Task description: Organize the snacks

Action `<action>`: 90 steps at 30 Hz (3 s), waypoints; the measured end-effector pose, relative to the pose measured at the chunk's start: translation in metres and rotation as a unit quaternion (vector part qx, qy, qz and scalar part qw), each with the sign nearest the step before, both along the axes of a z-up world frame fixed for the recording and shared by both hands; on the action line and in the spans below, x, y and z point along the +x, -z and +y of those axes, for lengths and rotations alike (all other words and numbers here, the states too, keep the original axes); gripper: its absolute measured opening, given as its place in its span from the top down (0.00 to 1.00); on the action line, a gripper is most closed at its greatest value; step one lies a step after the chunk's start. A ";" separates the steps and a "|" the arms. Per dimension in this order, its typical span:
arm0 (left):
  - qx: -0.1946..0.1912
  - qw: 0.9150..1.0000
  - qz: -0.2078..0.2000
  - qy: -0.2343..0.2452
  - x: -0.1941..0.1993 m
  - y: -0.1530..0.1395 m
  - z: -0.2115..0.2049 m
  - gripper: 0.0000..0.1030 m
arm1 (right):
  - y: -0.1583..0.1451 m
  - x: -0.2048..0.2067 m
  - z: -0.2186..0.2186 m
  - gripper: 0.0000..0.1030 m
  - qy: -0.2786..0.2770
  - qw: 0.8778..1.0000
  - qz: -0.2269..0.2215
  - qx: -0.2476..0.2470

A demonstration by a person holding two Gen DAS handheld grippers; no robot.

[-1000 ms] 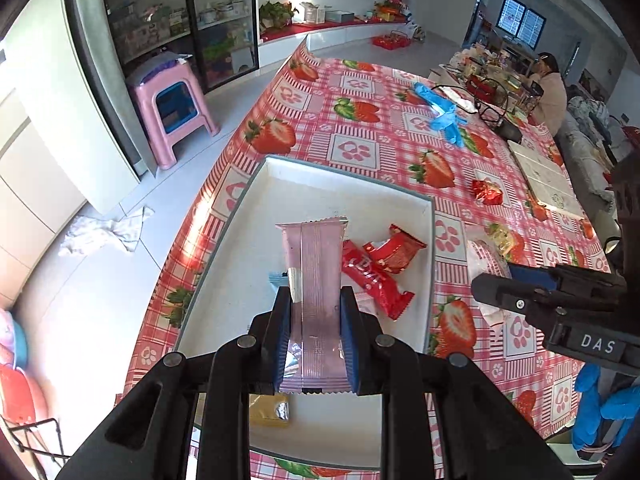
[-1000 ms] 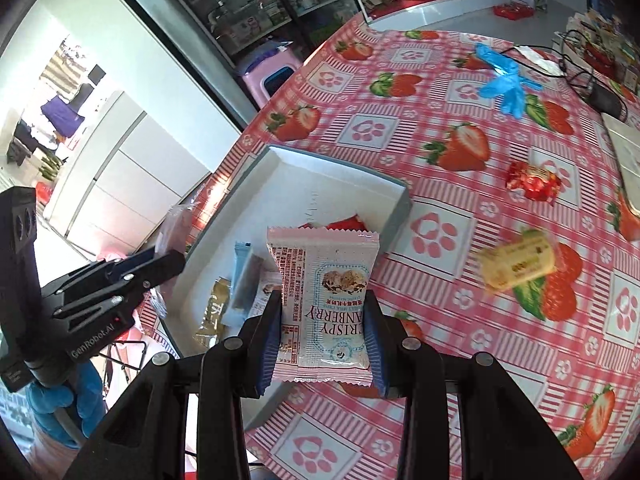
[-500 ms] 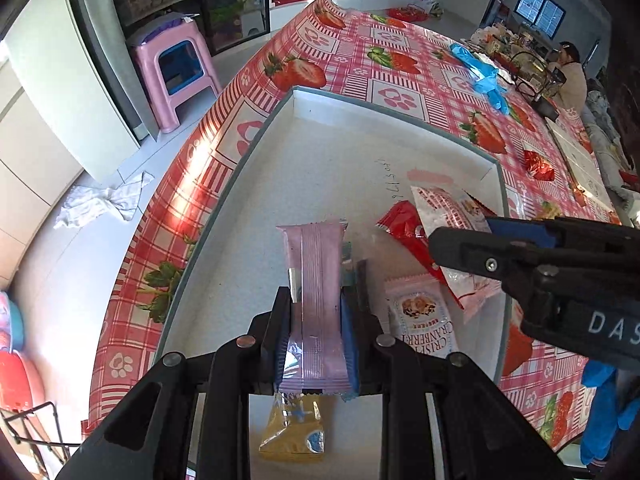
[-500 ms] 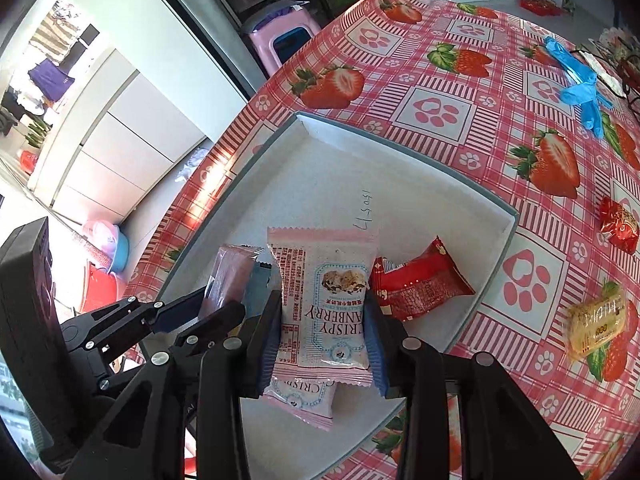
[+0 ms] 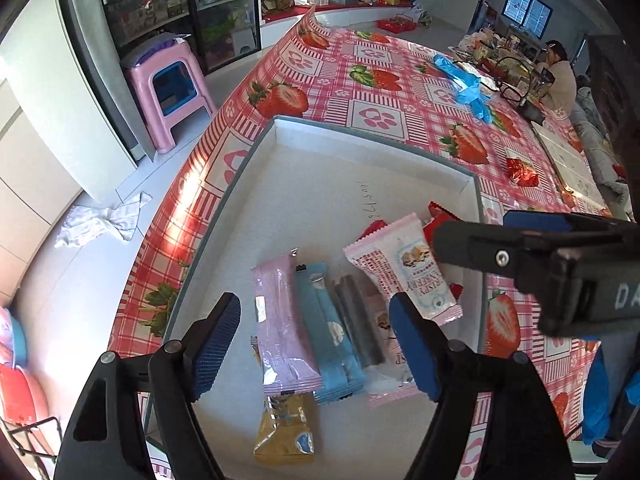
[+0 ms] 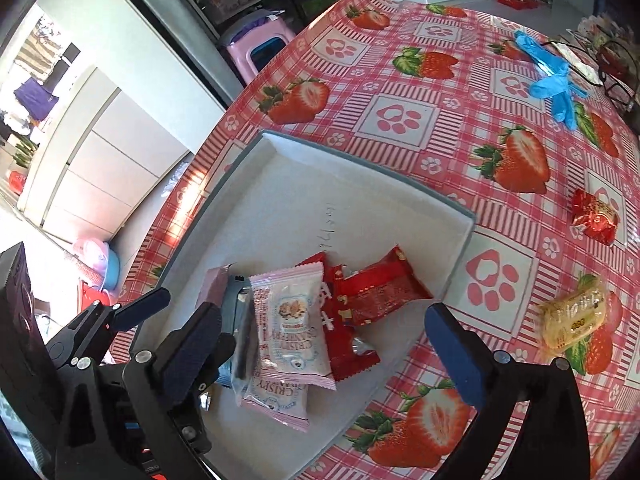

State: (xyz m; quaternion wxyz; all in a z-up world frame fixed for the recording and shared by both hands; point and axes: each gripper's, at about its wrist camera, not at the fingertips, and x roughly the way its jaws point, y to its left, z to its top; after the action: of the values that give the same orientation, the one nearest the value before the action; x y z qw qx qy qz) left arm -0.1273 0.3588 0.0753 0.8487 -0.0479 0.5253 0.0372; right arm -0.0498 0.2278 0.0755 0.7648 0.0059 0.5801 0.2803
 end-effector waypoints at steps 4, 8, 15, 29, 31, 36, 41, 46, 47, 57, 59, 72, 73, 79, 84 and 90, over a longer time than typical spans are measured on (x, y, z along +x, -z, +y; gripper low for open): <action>0.002 1.000 -0.012 0.020 0.003 -0.012 -0.019 0.22 | -0.001 0.017 -0.045 0.01 0.060 0.998 -0.013 -0.011; 0.012 0.998 -0.020 0.052 0.006 -0.019 -0.048 0.21 | 0.011 0.045 -0.104 0.01 0.141 0.989 -0.012 -0.037; 0.005 0.996 -0.010 0.092 -0.002 -0.011 -0.093 0.21 | 0.039 0.089 -0.181 0.01 0.238 0.970 -0.002 -0.046; 0.035 0.988 -0.010 0.151 -0.001 -0.014 -0.143 0.21 | 0.055 0.118 -0.180 0.59 0.241 0.969 -0.030 -0.053; 0.031 0.986 -0.014 0.166 0.010 -0.015 -0.156 0.21 | 0.056 0.113 -0.189 0.60 0.227 0.972 -0.025 -0.046; 0.020 0.978 -0.012 0.205 0.038 0.002 -0.199 0.21 | 0.055 0.078 -0.234 0.60 0.230 0.973 -0.010 -0.033; 0.050 0.970 -0.019 0.236 0.068 0.027 -0.243 0.21 | 0.051 0.013 -0.285 0.59 0.219 0.975 -0.012 -0.045; 0.030 0.979 0.018 0.200 0.101 0.053 -0.265 0.21 | 0.051 -0.049 -0.324 0.59 0.232 0.971 -0.021 -0.051; 0.009 0.983 0.024 0.181 0.105 0.054 -0.263 0.21 | 0.051 -0.058 -0.330 0.59 0.235 0.970 -0.024 -0.049; -0.034 0.997 0.065 -0.025 0.129 0.061 -0.248 0.17 | 0.050 -0.089 -0.332 0.57 0.225 0.971 -0.060 -0.058; 0.004 0.997 0.079 -0.019 0.133 0.065 -0.259 0.17 | 0.051 -0.091 -0.331 0.55 0.220 0.971 -0.066 -0.062; 0.040 0.994 0.020 0.098 0.073 0.057 -0.270 0.60 | 0.056 -0.094 -0.331 0.07 0.225 0.968 -0.084 -0.077; 0.041 0.993 0.013 0.107 0.061 0.057 -0.268 0.60 | 0.057 -0.094 -0.329 0.07 0.223 0.967 -0.088 -0.085; 0.035 0.992 -0.002 0.123 0.011 0.057 -0.244 0.60 | 0.060 -0.088 -0.318 0.08 0.208 0.967 -0.098 -0.111; 0.040 0.993 -0.005 0.108 -0.003 0.055 -0.230 0.28 | 0.055 -0.088 -0.318 0.42 0.214 0.964 -0.105 -0.116; 0.016 0.994 -0.024 0.102 0.003 0.059 -0.227 0.19 | 0.054 -0.111 -0.322 0.05 0.203 0.971 -0.100 -0.081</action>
State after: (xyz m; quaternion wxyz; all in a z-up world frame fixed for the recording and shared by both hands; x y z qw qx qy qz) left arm -0.1244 0.1313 0.0163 0.8614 0.0186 0.5059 -0.0420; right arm -0.1611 -0.0943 0.0214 0.8578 0.0331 0.5080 0.0706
